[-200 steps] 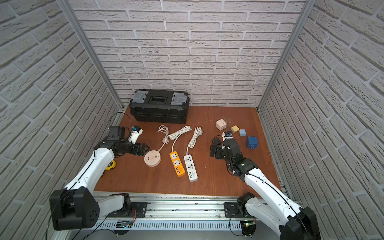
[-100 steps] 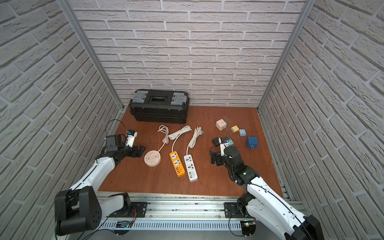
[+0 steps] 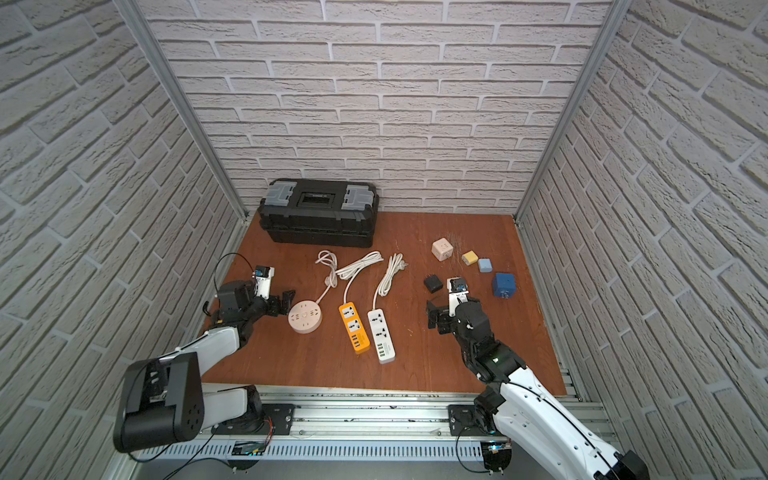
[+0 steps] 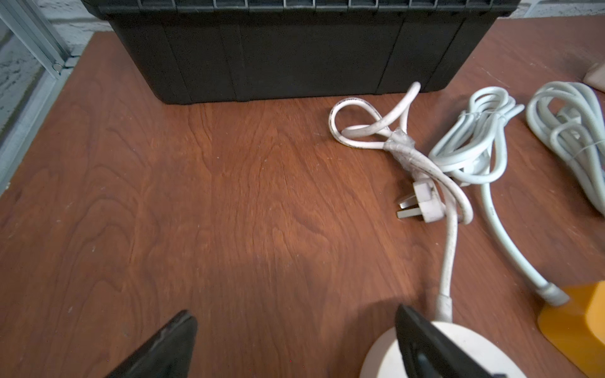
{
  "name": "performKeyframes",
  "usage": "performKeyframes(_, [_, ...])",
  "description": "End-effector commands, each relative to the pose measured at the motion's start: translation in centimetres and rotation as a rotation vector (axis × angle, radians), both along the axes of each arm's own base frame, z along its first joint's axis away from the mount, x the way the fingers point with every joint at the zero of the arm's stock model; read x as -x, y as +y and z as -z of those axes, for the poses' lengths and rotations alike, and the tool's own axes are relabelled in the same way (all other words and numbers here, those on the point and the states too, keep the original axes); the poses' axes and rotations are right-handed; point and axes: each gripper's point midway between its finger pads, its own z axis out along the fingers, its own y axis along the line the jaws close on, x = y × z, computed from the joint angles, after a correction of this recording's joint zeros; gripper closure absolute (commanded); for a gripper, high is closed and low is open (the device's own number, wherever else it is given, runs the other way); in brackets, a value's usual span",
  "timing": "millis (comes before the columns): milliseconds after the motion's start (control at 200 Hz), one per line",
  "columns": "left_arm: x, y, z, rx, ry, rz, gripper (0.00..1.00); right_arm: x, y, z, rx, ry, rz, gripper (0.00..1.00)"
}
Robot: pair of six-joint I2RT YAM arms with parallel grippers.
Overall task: Pull the plug off the socket
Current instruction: Reset both arms
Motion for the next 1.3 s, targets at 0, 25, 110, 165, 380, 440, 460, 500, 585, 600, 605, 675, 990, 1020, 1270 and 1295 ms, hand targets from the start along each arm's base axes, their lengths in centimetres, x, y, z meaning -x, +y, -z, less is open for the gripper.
performKeyframes(0, [-1.7,0.7,-2.7,-0.007,-0.152,-0.030,0.02,-0.2,-0.6,-0.8,-0.023,-0.055,0.047,0.00])
performKeyframes(25, [-1.8,0.8,-2.8,-0.007,-0.158,-0.040,0.02,-0.2,-0.8,-0.8,-0.021,-0.056,0.053,0.00])
performKeyframes(110, [-2.3,1.2,-2.9,-0.007,-0.178,-0.063,0.02,-0.1,-0.9,-0.6,-0.016,-0.051,0.057,0.00])
performKeyframes(165, [-2.5,1.3,-3.1,-0.006,-0.200,-0.067,0.02,-0.1,-0.9,-0.6,-0.018,-0.049,0.054,0.00])
performKeyframes(380, [-3.4,1.6,-3.1,0.005,-0.207,-0.088,0.02,-0.1,-0.8,-0.9,-0.025,-0.071,0.052,0.00])
performKeyframes(440, [-3.6,1.6,-3.2,0.011,-0.210,-0.088,0.02,0.0,-0.9,-1.0,-0.025,-0.076,0.051,0.00])
performKeyframes(460, [-3.5,1.6,-3.1,0.013,-0.212,-0.087,0.02,0.0,-0.8,-0.9,-0.023,-0.076,0.047,0.00])
performKeyframes(500, [-3.4,1.4,-3.1,0.019,-0.239,-0.082,0.02,0.1,-0.8,-0.9,-0.020,-0.080,0.042,0.00])
performKeyframes(585, [-3.1,1.4,-2.5,0.017,-0.288,-0.084,0.02,0.2,-0.9,-0.9,-0.016,-0.085,0.040,0.00])
performKeyframes(600, [-3.1,1.5,-2.3,0.016,-0.288,-0.090,0.02,0.2,-0.9,-0.9,-0.015,-0.086,0.041,0.00])
performKeyframes(605, [-3.2,1.5,-2.3,0.015,-0.290,-0.093,0.02,0.2,-0.9,-0.9,-0.015,-0.087,0.041,0.00])
performKeyframes(675, [-3.8,2.5,-1.4,0.017,-0.263,-0.151,0.02,0.3,-1.0,-0.9,-0.013,-0.092,0.039,0.00])
performKeyframes(990, [-5.1,3.2,-0.3,-0.022,-0.189,-0.211,0.02,0.2,-1.7,-0.5,-0.013,-0.142,0.076,0.00])
performKeyframes(1020, [-5.1,3.1,-0.2,-0.022,-0.185,-0.210,0.02,0.2,-2.1,-0.4,-0.012,-0.137,0.101,0.00])
performKeyframes(1270, [-5.1,3.1,-0.2,-0.019,-0.187,-0.210,0.02,-1.5,-2.6,-0.5,0.112,-0.095,0.118,0.00])
performKeyframes(1295, [-5.1,3.1,-0.2,-0.019,-0.187,-0.209,0.02,-1.8,-2.6,-0.4,0.121,-0.086,0.117,0.00])
